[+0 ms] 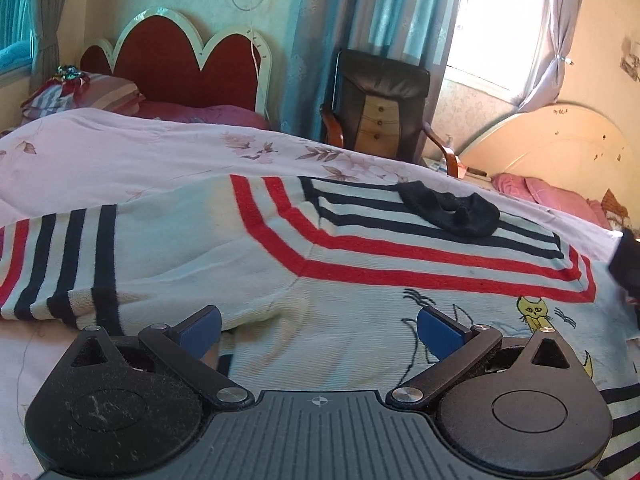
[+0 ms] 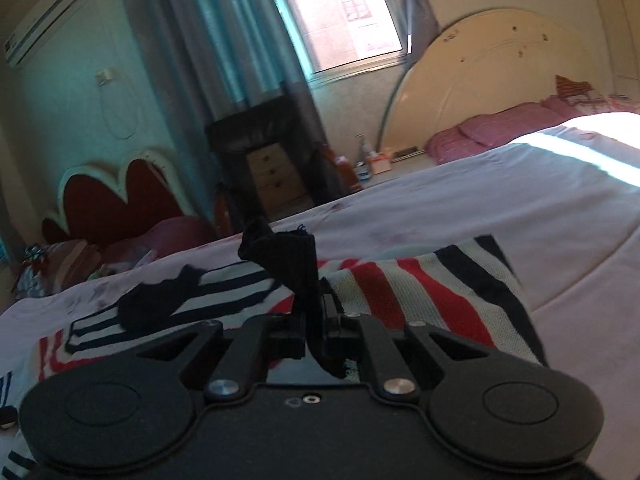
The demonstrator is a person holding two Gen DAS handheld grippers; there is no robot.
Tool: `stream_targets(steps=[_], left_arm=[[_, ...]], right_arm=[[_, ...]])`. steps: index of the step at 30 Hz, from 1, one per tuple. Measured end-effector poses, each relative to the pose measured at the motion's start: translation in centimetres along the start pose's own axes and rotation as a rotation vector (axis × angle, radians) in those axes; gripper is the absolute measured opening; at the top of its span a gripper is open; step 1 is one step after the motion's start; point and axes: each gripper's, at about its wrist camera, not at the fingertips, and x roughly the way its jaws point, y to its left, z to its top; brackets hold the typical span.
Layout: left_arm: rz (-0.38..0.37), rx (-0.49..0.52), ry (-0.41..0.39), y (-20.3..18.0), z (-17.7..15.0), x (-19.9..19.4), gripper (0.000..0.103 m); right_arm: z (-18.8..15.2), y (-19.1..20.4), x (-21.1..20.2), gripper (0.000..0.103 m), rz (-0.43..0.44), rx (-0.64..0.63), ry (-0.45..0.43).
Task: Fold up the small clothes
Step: 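Fold the sleeve across the sweater body with the right gripper while the left gripper grasps the other cuff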
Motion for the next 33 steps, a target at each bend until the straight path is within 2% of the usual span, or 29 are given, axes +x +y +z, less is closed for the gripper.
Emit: stream_targets(steps=[4, 9, 13, 16, 19, 20, 21, 23, 29, 30, 33], left_arm=[[-0.024, -0.025, 0.013, 1.5, 0.2, 0.6, 0.103], [-0.051, -0.044, 0.019, 3.4, -0.1, 0.4, 0.103], [0.003, -0.037, 0.004, 4.3, -0.2, 0.3, 0.103], [-0.053, -0.07, 0.025, 5.0, 0.0, 0.6, 0.103], [-0.105, -0.104, 0.033, 5.0, 0.3, 1.0, 0.102], [-0.126, -0.115, 0.038, 4.7, 0.4, 1.3, 0.099], [-0.152, -0.123, 0.047, 4.3, 0.5, 1.6, 0.074], [-0.221, -0.157, 0.093, 3.2, 0.6, 2.9, 0.053], [-0.494, -0.288, 0.194, -2.4, 0.5, 7.2, 0.053], [-0.521, -0.306, 0.218, -3.7, 0.3, 8.2, 0.053], [-0.536, -0.324, 0.271, -7.1, -0.1, 11.1, 0.053]], right_arm=[[-1.6, 5.5, 1.6, 0.008, 0.052, -0.02, 0.044], [-3.0, 9.5, 3.1, 0.008, 0.086, -0.038, 0.092], [-4.4, 11.9, 3.6, 0.008, 0.096, -0.079, 0.123], [-5.7, 13.2, 4.5, 0.008, 0.092, -0.117, 0.159], [-6.9, 14.6, 5.5, 0.022, 0.112, -0.204, 0.194], [-7.0, 15.3, 5.4, 0.031, 0.112, -0.255, 0.188], [-7.1, 15.7, 5.0, 0.037, 0.12, -0.268, 0.183], [-7.0, 15.3, 3.6, 0.039, 0.127, -0.237, 0.163], [-6.2, 10.3, -2.0, 0.041, 0.092, -0.012, 0.086], [-5.9, 9.5, -2.7, 0.041, 0.083, 0.025, 0.074], [-5.1, 6.9, -4.4, 0.042, 0.072, 0.117, 0.051]])
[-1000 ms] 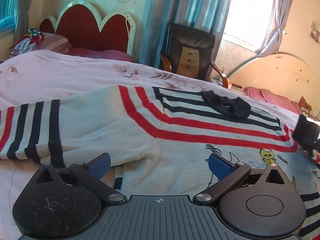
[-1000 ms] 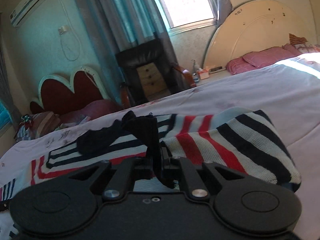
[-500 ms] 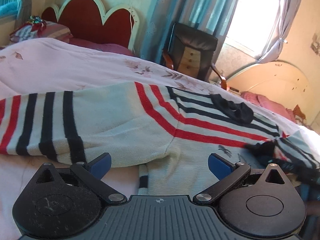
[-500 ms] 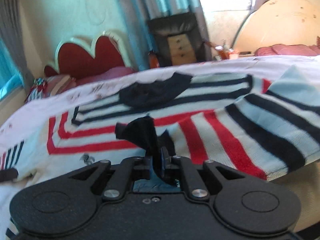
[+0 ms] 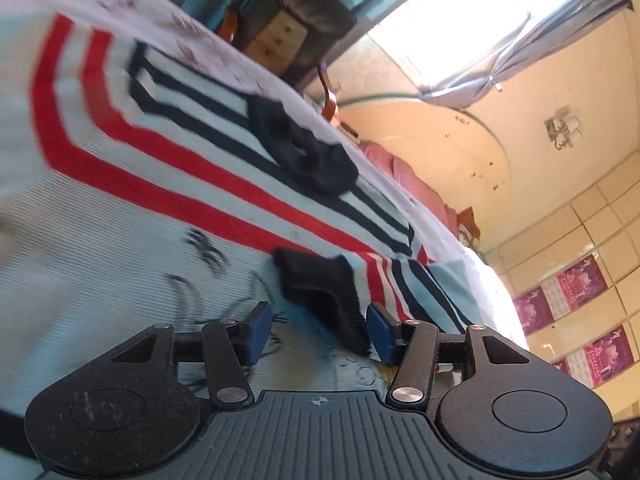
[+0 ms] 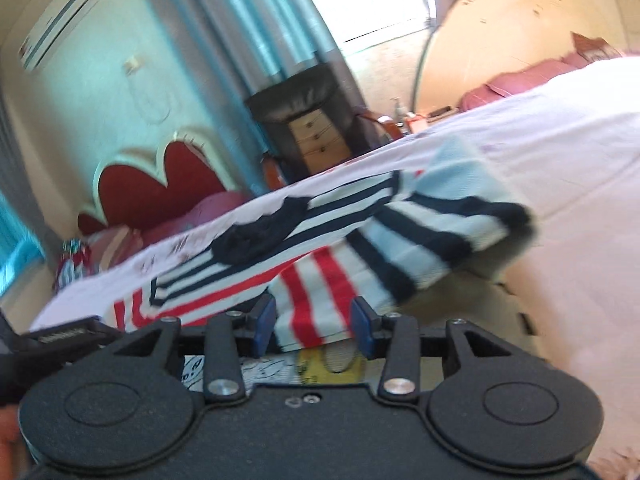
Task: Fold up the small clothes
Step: 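Fold the sleeve across the sweater body with the right gripper while the left gripper grasps the other cuff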
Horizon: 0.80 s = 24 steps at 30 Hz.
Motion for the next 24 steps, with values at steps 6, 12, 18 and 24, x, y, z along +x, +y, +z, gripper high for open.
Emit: stream_targets(steps=[6, 12, 18, 24], left_arm=[[0.039, 0.076, -0.027, -2.9, 0.3, 2.8, 0.005], [0.113, 0.184, -0.112, -3.5, 2.3, -0.8, 0.005], [0.155, 0.167, -0.108, -0.5, 3.2, -3.7, 0.005], [0.18, 0.148, -0.098, 1.5, 1.8, -3.3, 0.005]], right_arm=[[1.3, -4.8, -2.1, 0.053, 0.003, 0.164, -0.038], [1.4, -10.8, -0.6, 0.06, 0.126, 0.49, -0.023], [0.8, -12.8, 2.7, 0.06, 0.24, 0.659, 0.034], [1.2, -14.7, 4.2, 0.056, 0.226, 0.744, 0.029]])
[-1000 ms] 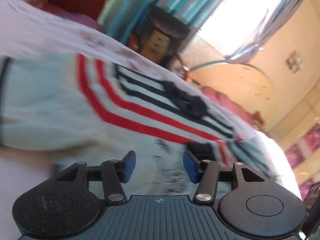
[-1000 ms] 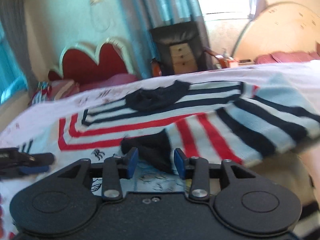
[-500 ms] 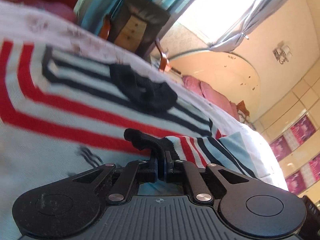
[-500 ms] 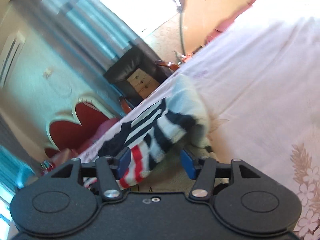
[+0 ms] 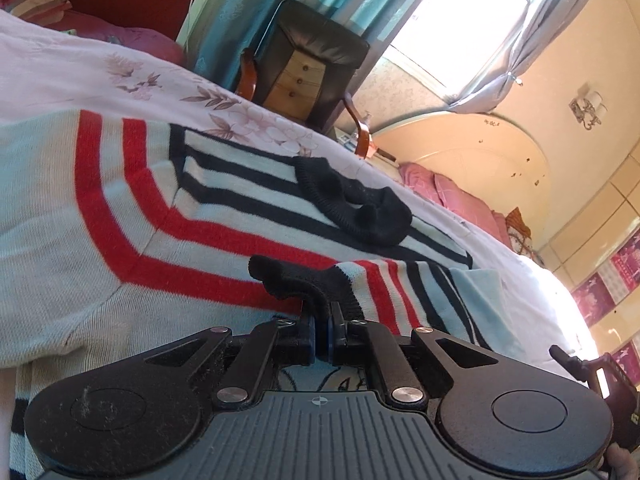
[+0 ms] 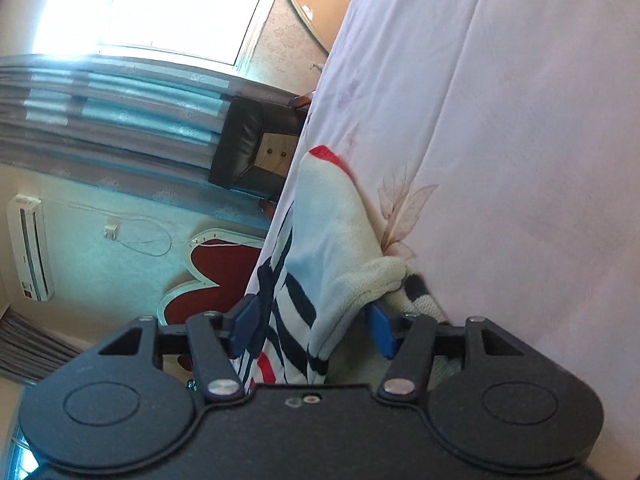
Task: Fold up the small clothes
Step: 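Fold the sleeve across the sweater body with the right gripper while the left gripper grasps the other cuff, then lay the sleeve on the body and open the right gripper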
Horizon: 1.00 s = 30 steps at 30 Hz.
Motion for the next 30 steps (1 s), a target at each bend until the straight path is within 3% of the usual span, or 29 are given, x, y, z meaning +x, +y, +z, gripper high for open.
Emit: stream_targets(steps=[2, 4, 5, 6, 9, 13, 16, 20, 23, 25, 26, 27, 30], left_arm=[[0.006, -0.006, 0.004, 0.1, -0.4, 0.2, 0.005], [0.011, -0.008, 0.006, 0.2, -0.5, 0.4, 0.005], [0.009, -0.009, 0.0, 0.2, -0.4, 0.2, 0.005], [0.009, -0.004, -0.012, 0.0, -0.3, 0.0, 0.005], [0.009, 0.037, -0.031, -0.6, 0.1, -0.3, 0.005], [0.075, 0.072, 0.04, -0.6, -0.3, 1.2, 0.005], [0.072, 0.074, 0.025, -0.4, -0.7, 1.2, 0.005], [0.059, 0.091, 0.006, -0.3, -0.3, 1.1, 0.005], [0.05, 0.095, 0.017, -0.1, -0.4, 1.2, 0.006], [0.081, 0.077, -0.023, 0.2, -0.5, 0.4, 0.019], [0.121, 0.092, -0.067, 0.0, -0.5, -0.4, 0.039], [0.154, 0.114, -0.118, -0.3, -0.6, -1.1, 0.045], [0.101, 0.17, -0.172, -2.3, -0.2, -1.6, 0.045]], right_arm=[[0.4, -0.4, 0.5, 0.051, -0.006, 0.028, 0.005], [0.5, -0.2, 1.0, 0.033, -0.049, -0.015, 0.022], [0.5, 0.2, 1.2, 0.013, -0.088, -0.063, 0.028], [0.3, 0.6, 1.3, 0.01, -0.119, -0.109, 0.033], [0.1, 1.2, 0.7, 0.008, -0.116, -0.18, 0.019], [-0.3, 1.5, 1.1, 0.008, -0.178, -0.249, 0.031], [-0.5, 1.4, 1.0, 0.007, -0.202, -0.275, 0.052], [-0.4, 2.7, -1.6, 0.037, -0.174, -0.357, 0.086], [-0.1, 4.2, -3.2, 0.038, -0.154, -0.46, 0.047], [0.7, 4.9, -3.1, 0.037, -0.155, -0.497, 0.022], [1.3, 5.1, -2.8, 0.034, -0.161, -0.517, 0.013], [1.7, 5.3, -2.3, 0.03, -0.17, -0.539, 0.013], [2.4, 6.0, -0.3, 0.022, -0.186, -0.621, 0.034]])
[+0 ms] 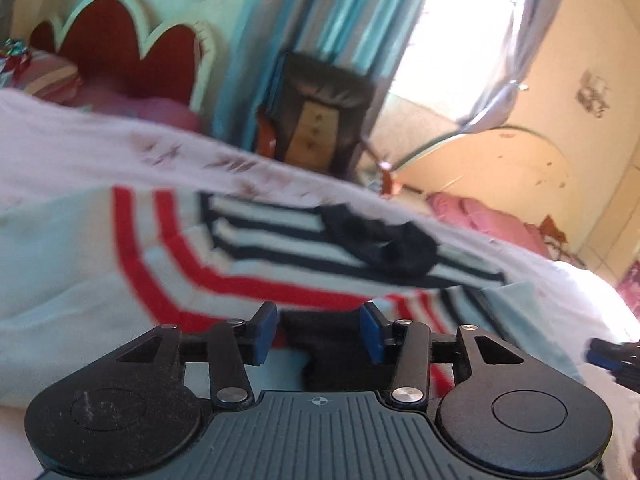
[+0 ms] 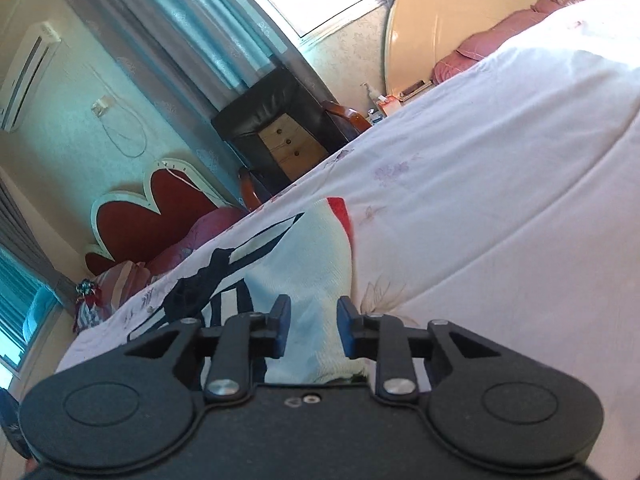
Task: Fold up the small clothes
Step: 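Lay the sleeve on the body and open the right gripper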
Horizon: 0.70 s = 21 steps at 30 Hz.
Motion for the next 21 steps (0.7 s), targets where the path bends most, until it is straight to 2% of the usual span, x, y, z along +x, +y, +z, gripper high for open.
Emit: stream_targets(steps=[2, 3, 6, 7, 9, 11, 13, 14, 17, 20, 21], left_arm=[[-0.064, 0.078, 0.012, -2.5, 0.4, 1.1, 0.045], [-0.086, 0.121, 0.042, -4.0, 0.4, 2.2, 0.045], [-0.119, 0.156, 0.112, -5.9, -0.1, 5.3, 0.045], [-0.1, 0.171, 0.13, -6.0, -0.4, 6.3, 0.045], [-0.069, 0.183, 0.124, -5.7, -0.7, 7.3, 0.045], [-0.048, 0.166, 0.131, -5.9, 0.1, 7.3, 0.045], [-0.014, 0.2, 0.111, -6.8, 0.6, 7.4, 0.045], [-0.014, 0.211, 0.106, -7.3, 0.7, 7.5, 0.045], [-0.041, 0.216, 0.09, -8.6, 0.8, 8.3, 0.045], [-0.036, 0.266, 0.091, -10.3, 0.7, 9.5, 0.045], [-0.01, 0.287, 0.106, -10.7, 0.6, 10.1, 0.045]], right_arm=[[0.4, 0.7, 1.6, 0.02, 0.0, -0.069, 0.025], [0.5, 1.1, 2.4, 0.02, 0.0, -0.1, 0.035], [0.5, 2.1, 4.8, 0.02, -0.003, -0.191, 0.081], [0.4, 2.4, 5.5, 0.018, -0.013, -0.228, 0.095], [0.1, 2.3, 6.7, 0.005, -0.099, -0.317, 0.114], [0.8, 1.7, 6.7, 0.001, -0.116, -0.315, 0.111], [1.7, 1.9, 6.2, 0.014, -0.12, -0.342, 0.063], [2.2, 1.8, 6.2, 0.026, -0.107, -0.342, 0.032], [3.8, 1.2, 7.5, 0.02, -0.057, -0.298, 0.02], [4.6, 1.9, 9.5, 0.017, -0.074, -0.359, 0.022], [4.8, 2.0, 10.2, 0.012, -0.093, -0.379, 0.028]])
